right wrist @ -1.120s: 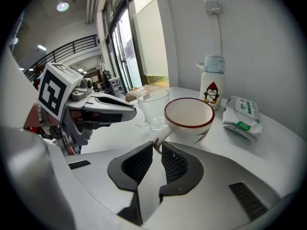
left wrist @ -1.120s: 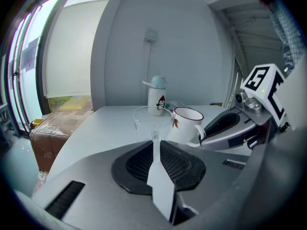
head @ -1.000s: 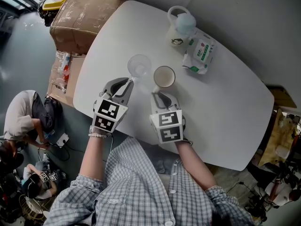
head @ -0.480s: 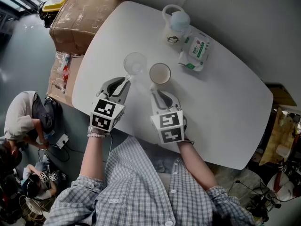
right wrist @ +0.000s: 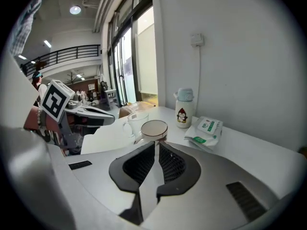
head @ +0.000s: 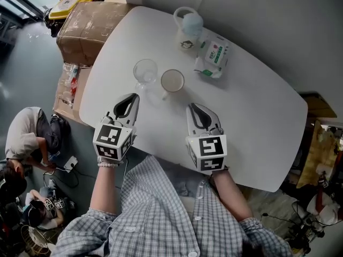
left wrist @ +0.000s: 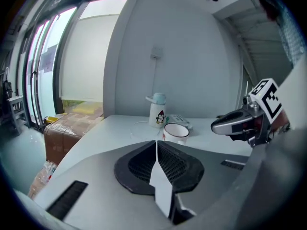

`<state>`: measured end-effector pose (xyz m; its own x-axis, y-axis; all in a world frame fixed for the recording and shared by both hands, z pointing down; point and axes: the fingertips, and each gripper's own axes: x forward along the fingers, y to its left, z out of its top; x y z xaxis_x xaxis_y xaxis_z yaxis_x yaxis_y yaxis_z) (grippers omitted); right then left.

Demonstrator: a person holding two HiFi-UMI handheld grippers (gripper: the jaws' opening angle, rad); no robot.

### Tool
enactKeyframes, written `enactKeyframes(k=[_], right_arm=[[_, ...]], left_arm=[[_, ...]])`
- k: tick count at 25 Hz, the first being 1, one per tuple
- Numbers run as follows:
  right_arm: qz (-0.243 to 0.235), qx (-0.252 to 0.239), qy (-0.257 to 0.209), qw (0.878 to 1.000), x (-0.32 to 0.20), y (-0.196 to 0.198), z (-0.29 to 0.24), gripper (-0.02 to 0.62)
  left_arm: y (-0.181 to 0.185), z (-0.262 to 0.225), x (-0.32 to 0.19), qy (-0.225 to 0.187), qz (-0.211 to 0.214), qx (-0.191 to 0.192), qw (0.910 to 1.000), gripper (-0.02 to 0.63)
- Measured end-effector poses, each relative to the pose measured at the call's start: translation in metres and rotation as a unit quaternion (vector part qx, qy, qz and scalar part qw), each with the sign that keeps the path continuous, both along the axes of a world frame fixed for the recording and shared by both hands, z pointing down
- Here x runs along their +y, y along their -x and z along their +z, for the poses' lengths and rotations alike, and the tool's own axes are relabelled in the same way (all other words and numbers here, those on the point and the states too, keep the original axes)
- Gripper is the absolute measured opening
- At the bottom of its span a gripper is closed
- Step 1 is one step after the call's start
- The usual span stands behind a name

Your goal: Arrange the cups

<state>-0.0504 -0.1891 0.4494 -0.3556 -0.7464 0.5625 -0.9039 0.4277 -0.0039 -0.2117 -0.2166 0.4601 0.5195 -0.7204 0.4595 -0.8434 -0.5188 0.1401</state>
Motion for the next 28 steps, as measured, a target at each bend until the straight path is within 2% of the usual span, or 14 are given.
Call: enactKeyframes(k=[8, 17, 28], right_arm=[[0.042, -0.015, -0.062, 0.997, 0.02, -0.059, -0.057, 0.035], [0.044, -0.031, -0.125, 0.991, 0.045, -0.096, -0.11, 0.035], [0.038, -0.061, -0.136, 0.988, 0.056, -0.115, -0.125, 0.034]], left_arm=[[-0.062, -0.055, 0.033, -0.042, 0.044, 0.025, 0.9978, 0.014], [-0.114, -0.104, 0.069, -0.077, 0.072, 0.048, 0.9933, 0.012], [-0.137, -0.125, 0.087, -0.1, 0.075, 0.049, 0.9909, 0.012]])
